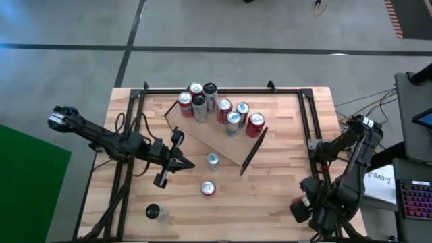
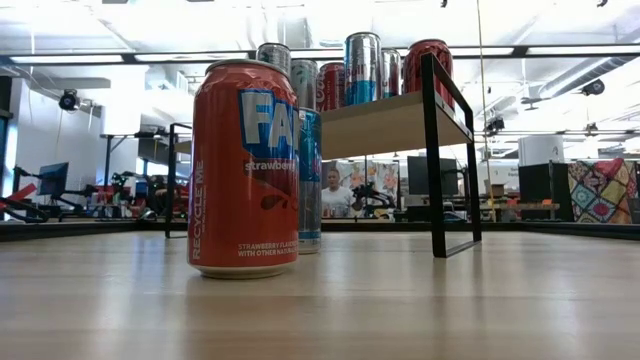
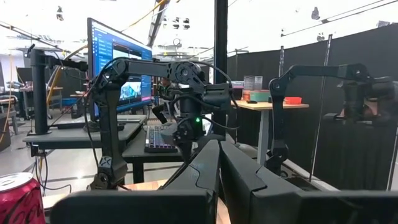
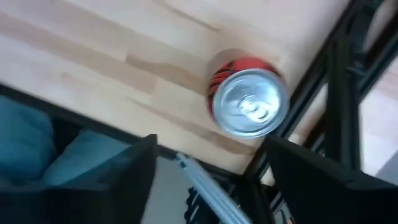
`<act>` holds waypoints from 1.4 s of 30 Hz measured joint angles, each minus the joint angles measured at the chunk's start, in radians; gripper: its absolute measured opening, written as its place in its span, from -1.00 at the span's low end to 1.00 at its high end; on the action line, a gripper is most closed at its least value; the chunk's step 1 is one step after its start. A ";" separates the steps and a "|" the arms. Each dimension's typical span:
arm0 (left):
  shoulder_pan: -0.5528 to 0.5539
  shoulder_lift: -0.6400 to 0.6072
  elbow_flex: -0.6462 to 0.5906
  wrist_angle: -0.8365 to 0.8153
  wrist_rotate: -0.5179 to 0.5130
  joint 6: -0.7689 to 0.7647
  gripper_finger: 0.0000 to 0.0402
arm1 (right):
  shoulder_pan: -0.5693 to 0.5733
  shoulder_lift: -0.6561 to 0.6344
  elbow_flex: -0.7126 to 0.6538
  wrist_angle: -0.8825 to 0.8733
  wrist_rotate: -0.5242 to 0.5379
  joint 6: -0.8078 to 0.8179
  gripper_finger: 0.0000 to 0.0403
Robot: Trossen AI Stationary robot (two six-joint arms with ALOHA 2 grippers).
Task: Place canned beverage on shelf
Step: Put the red/black soda can on the shelf, align with the other red/black soda can
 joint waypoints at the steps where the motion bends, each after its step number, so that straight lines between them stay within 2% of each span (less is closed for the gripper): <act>1: 0.000 0.000 0.000 0.000 0.000 0.000 -1.00 | 0.000 0.000 0.000 -0.013 -0.001 0.006 0.50; 5: 0.000 0.000 0.000 0.000 0.000 0.001 -1.00 | 0.000 0.000 -0.004 -0.040 -0.017 0.023 0.78; 9: 0.000 0.000 0.000 0.000 -0.001 0.000 -1.00 | 0.000 0.000 -0.040 -0.042 -0.017 0.022 0.85; 14: 0.000 0.000 -0.001 -0.001 -0.001 0.001 -1.00 | 0.000 0.000 -0.104 -0.038 -0.024 0.021 0.86; 19: 0.000 0.000 -0.001 -0.001 -0.001 0.001 -1.00 | 0.000 0.000 -0.157 -0.008 -0.075 0.019 0.86; 28: 0.000 0.000 -0.001 -0.009 -0.002 0.001 -1.00 | 0.000 0.000 -0.260 0.160 -0.076 0.019 0.82; 38: 0.000 -0.001 -0.001 -0.018 -0.001 0.001 -1.00 | 0.000 -0.001 -0.461 0.403 -0.075 0.009 0.80; 42: 0.000 -0.001 -0.002 -0.020 -0.002 0.001 -1.00 | 0.000 -0.001 -0.494 0.453 -0.076 0.010 0.67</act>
